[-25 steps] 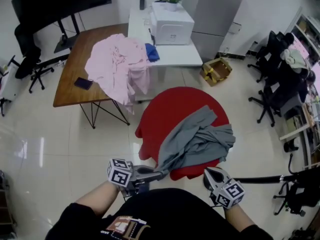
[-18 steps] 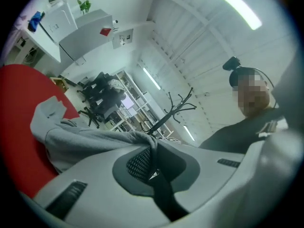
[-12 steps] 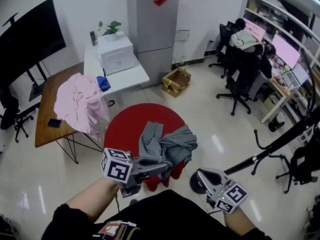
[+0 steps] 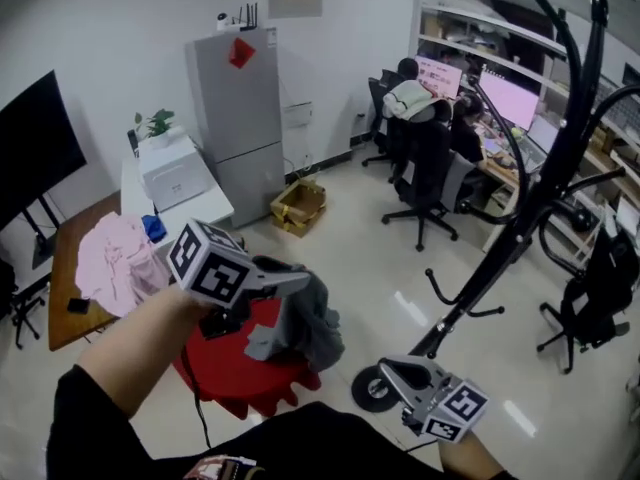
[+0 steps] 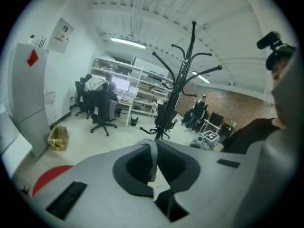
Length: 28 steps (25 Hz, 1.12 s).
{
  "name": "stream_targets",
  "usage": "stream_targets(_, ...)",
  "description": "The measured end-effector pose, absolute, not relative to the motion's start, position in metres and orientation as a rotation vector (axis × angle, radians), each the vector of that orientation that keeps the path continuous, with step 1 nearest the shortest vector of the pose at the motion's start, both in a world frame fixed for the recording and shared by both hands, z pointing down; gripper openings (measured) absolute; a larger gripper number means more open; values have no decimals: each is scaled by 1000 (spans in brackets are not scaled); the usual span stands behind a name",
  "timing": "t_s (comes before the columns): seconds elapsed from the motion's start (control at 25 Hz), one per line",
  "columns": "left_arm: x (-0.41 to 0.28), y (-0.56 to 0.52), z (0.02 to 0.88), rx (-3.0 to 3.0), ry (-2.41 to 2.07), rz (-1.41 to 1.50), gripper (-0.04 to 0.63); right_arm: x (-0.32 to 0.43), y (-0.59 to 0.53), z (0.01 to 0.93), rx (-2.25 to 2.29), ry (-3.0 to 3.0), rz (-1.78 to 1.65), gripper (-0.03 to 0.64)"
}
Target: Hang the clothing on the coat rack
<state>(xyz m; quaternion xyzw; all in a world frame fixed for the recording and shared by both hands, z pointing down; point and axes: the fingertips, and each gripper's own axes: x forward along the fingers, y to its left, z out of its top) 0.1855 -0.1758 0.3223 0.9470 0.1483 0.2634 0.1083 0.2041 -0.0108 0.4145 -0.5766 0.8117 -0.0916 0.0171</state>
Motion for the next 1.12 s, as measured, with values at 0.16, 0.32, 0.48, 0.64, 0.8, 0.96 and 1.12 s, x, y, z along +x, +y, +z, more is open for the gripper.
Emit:
stream_targets(0.16,230,-168,291,2854,441,924,8,236,11,420,-1835,2452,-270,0)
stream_targets(0.32,268,-148,264,2855,463,939,8,264,30,421,-1857,2375,-265,0)
stream_targets(0.48,286,-136,231,2834,499,822,8,290,46,418,-1910,2328,-249,0)
stream_targets(0.64,287,-129,212,2786,528,712,8,319,55,388,-2053,2248,-125,0)
stream_targets(0.8,287,-112,197,2763,658,619,8,322,35,332,-2218,2207,115,0)
stream_targets(0.96,285,-97,180,2767,734,533,8,282,-22,322,-2233,2254,99,93)
stream_targets(1.12,291,-82,159,2789,671,411,8,240,-55,300,-2329,2206,320,235)
